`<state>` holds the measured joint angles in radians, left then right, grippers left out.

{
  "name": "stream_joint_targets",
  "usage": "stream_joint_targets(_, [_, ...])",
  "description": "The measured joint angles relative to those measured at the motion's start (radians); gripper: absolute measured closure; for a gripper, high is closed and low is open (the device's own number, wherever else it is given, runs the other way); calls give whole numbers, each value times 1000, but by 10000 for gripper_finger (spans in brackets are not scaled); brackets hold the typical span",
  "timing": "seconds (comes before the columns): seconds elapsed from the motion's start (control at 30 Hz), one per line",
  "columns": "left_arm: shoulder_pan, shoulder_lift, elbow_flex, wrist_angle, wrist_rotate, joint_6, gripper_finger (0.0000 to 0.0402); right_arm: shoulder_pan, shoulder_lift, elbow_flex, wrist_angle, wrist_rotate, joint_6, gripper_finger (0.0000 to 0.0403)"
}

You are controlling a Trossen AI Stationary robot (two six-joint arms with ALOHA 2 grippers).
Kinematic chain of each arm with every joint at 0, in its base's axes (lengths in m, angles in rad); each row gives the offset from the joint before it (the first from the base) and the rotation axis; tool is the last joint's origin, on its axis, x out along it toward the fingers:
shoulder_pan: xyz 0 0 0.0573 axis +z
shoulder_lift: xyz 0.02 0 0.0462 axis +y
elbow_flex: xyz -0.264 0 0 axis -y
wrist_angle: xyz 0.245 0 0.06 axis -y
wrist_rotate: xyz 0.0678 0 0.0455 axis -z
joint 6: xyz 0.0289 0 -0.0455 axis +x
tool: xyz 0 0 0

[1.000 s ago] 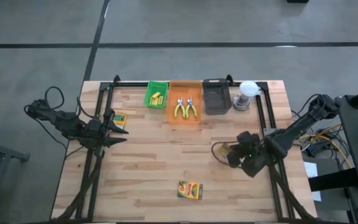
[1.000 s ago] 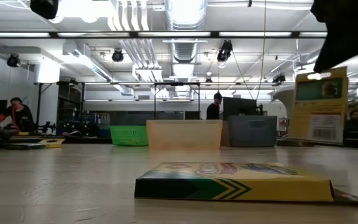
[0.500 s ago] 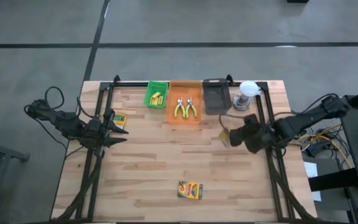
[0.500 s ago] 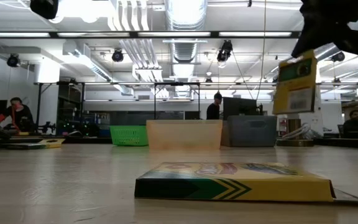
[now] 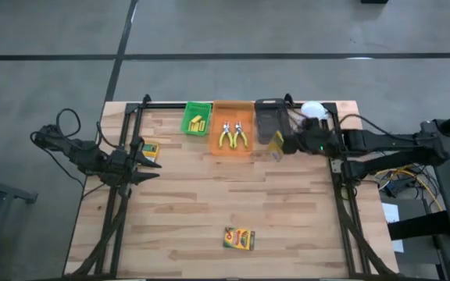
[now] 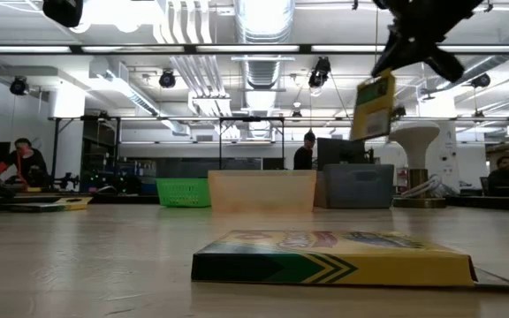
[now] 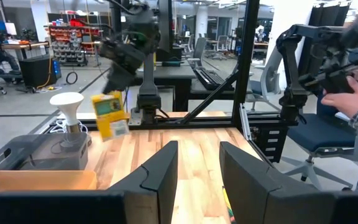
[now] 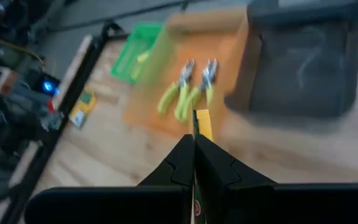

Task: Pick & Place School Supplies
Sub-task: Put the yellow crayon box into the black bin

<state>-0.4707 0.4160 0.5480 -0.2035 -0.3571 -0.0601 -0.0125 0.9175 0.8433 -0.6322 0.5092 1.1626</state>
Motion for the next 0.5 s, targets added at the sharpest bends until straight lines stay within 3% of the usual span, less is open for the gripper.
stream_joint_targets(0.17, [0,0,0,0,0,0,278,-160,18,0,112,-47,-103,395])
stream_joint_targets(0.5, [0,0,0,0,0,0,278,-456,130,0,305,-250,-282,395])
